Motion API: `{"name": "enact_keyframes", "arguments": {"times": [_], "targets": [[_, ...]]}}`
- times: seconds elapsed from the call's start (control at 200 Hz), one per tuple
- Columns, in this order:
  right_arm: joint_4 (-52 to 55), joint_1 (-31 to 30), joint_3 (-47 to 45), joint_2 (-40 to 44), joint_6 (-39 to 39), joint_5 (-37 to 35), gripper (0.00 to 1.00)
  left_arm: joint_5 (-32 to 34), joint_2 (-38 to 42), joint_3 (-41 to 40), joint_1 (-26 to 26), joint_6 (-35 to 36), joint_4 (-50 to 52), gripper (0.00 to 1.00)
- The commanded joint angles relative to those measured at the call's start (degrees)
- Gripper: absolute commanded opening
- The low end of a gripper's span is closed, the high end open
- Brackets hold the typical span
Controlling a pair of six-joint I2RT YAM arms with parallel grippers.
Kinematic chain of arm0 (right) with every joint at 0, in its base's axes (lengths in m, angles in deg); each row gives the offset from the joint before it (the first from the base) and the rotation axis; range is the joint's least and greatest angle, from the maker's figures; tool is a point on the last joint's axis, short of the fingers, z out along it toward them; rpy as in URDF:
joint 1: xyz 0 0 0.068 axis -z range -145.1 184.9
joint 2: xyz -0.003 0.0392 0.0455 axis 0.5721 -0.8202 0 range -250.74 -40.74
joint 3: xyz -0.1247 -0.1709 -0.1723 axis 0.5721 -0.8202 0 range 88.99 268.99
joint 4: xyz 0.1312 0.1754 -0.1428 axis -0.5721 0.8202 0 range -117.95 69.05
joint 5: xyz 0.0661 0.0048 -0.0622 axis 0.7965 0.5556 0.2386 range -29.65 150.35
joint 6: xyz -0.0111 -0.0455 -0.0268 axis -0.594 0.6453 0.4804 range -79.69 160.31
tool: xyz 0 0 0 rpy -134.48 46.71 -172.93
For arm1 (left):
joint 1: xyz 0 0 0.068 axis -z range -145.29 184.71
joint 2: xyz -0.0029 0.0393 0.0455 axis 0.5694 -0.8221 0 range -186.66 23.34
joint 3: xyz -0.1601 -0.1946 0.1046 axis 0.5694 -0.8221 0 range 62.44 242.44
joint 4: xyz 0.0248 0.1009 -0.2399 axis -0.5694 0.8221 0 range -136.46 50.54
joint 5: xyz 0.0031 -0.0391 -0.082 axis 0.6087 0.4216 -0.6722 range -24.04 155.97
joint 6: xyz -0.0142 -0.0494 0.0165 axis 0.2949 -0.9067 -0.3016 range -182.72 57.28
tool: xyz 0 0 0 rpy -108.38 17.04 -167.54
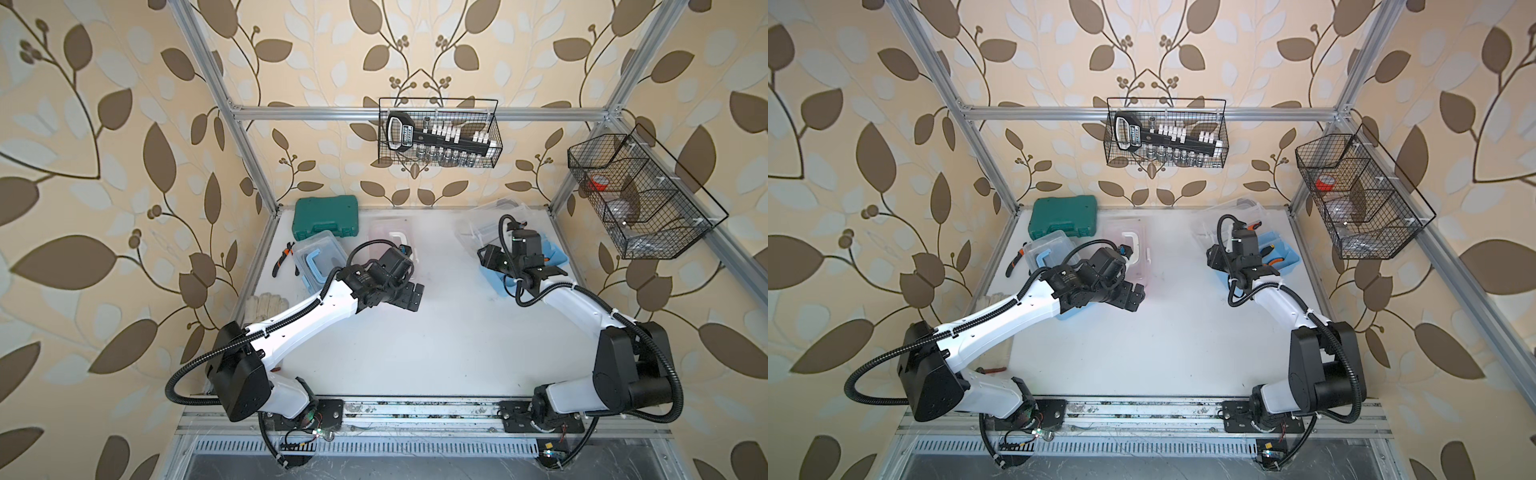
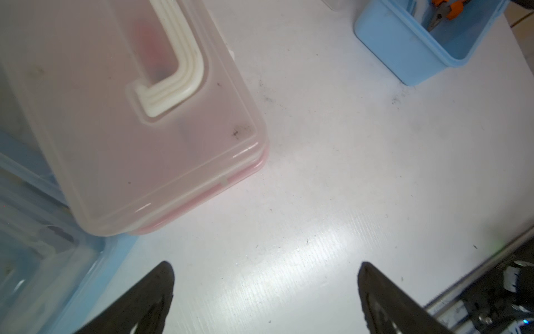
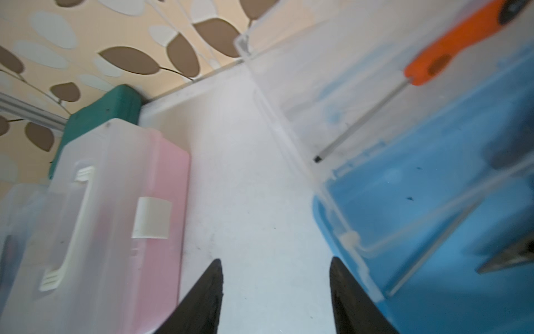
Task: Close toolboxes
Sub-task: Move the toolbox to the center of the board.
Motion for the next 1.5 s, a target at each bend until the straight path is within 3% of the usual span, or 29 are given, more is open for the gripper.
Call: {"name": "enact_keyframes", "arguments": {"times": [0.0,0.35,0.64,0.865,1.12,1.495], "targets": [[2.98,2.41,-1.49,0.28,1.79,0.7,0.57,-3.15,0.5,-1.93,2.1,-3.05,-4.53,0.99],[4.79,3.77,-2.03,-2.45,2.06,0.55,0.59,-3.53,-7.3,-5.42,6.67,-5.78,-11.96,0.99],[4.04,3.78,-8.42,-1.95,2.27,1.51,0.58,2.59,-13.12,-4.17,6.49,-2.94,-12.93,0.99],[2.75,2.49,-9.97,-1.69,1.8,4.44,0.54,0.65,-18.82,-2.15,3.48,-2.09,-14.04,0.99],[3.19,-3.45,-13.05,-0.05,0.78,3.71,0.48,-0.33,-21.03,-0.57,-1.57,-2.79,-13.04,0.99],[5.0,-10.87,-21.29,9.0,-2.9,3.12,0.47,-1.61,-22.72,2.75,-9.41,-0.3,-11.49,0.99]]}}
